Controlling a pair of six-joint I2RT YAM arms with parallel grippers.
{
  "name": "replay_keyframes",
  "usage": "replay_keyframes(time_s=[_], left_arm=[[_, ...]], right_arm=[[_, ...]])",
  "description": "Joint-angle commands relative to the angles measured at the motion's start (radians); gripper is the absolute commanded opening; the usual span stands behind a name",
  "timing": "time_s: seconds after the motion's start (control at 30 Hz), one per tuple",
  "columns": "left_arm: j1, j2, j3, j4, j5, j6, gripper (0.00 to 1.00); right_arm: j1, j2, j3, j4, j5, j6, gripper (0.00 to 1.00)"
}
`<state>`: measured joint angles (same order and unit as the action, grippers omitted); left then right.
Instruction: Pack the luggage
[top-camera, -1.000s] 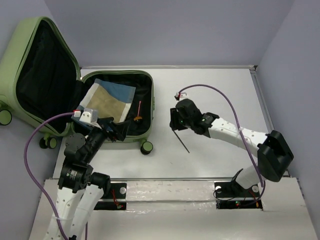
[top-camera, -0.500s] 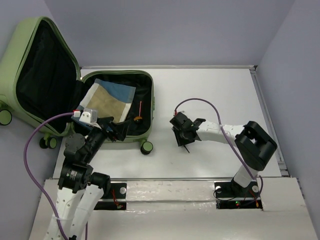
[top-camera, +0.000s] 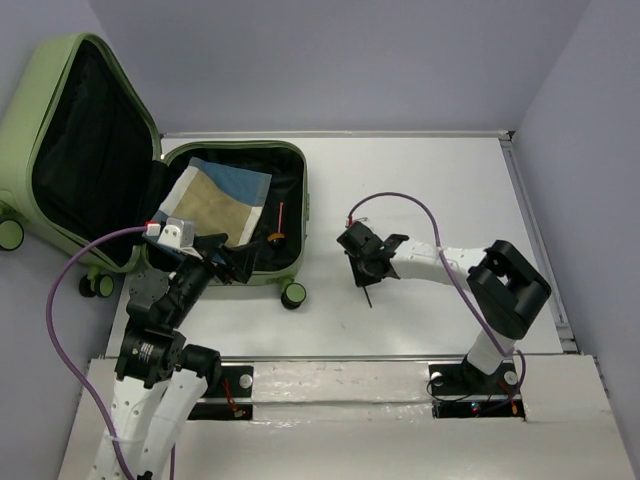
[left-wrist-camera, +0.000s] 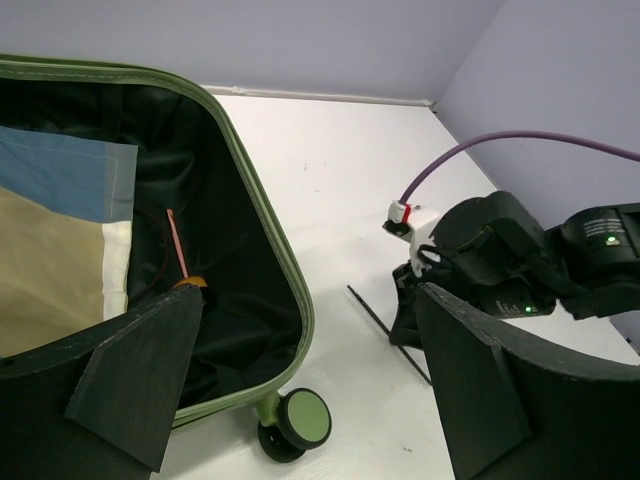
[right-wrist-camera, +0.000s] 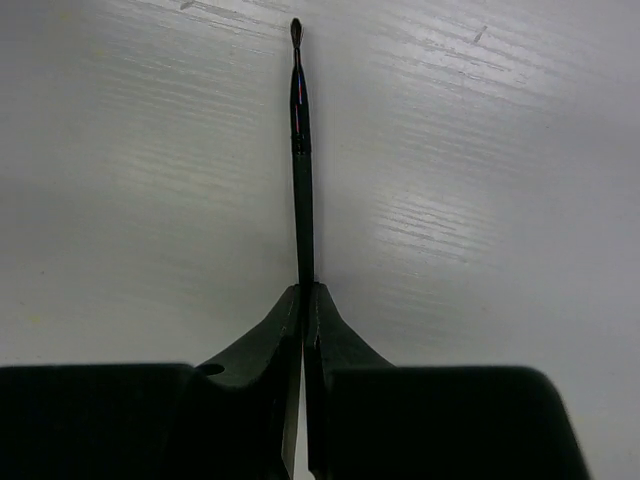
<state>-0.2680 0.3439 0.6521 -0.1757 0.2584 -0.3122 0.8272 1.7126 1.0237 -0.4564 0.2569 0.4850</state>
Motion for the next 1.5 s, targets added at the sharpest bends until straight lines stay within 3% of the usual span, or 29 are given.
replay_keyframes(time_s=[0.0,0.2,0.37,0.4,0.43,0.53,0.6,0.77,0.9,1.17,1.47], left_arm=[[-0.007,-0.011,-0.005,0.048,0.005,0.007,0.99],[-0.007,-0.008,-0.005,0.05,0.004,0.005,0.99],[-0.002,-0.009,-0.005,0.047,-0.002,0.005,0.99],[-0.002,-0.011,-0.003,0.045,-0.005,0.005,0.99],[0.0,-0.013,-0.003,0.044,-0.01,0.007,0.99],[0.001,-0.016,-0.003,0.042,-0.011,0.007,0.99],[0.001,-0.011,-0.003,0.041,-0.01,0.007,0.99],[0.0,-0.005,-0.005,0.048,0.004,0.007,0.99],[0.0,0.003,-0.005,0.05,0.005,0.008,0.99],[0.0,0.02,-0.005,0.051,0.013,0.008,0.99],[0.0,0.026,-0.005,0.05,0.013,0.01,0.99]], right_arm=[[0.021,-0.169,0.016,0.022,0.036,0.02,0.07],[0.041,-0.231,0.223,0.125,-0.045,-0.025,0.07],[0.061,0.052,0.554,0.229,-0.212,-0.002,0.09],[0.061,0.1,0.672,0.229,-0.229,0.007,0.21],[0.061,0.175,0.721,0.225,-0.24,0.024,0.48],[0.061,0.211,0.791,0.208,-0.216,0.046,0.63],[0.061,0.168,0.715,0.209,-0.135,0.041,0.62],[0.05,-0.005,0.465,0.26,0.02,0.069,0.35],[0.027,-0.083,0.29,0.32,0.148,0.099,0.3],[0.001,0.018,0.234,0.328,0.119,0.139,0.28],[0.001,0.148,0.272,0.423,0.035,0.199,0.39]])
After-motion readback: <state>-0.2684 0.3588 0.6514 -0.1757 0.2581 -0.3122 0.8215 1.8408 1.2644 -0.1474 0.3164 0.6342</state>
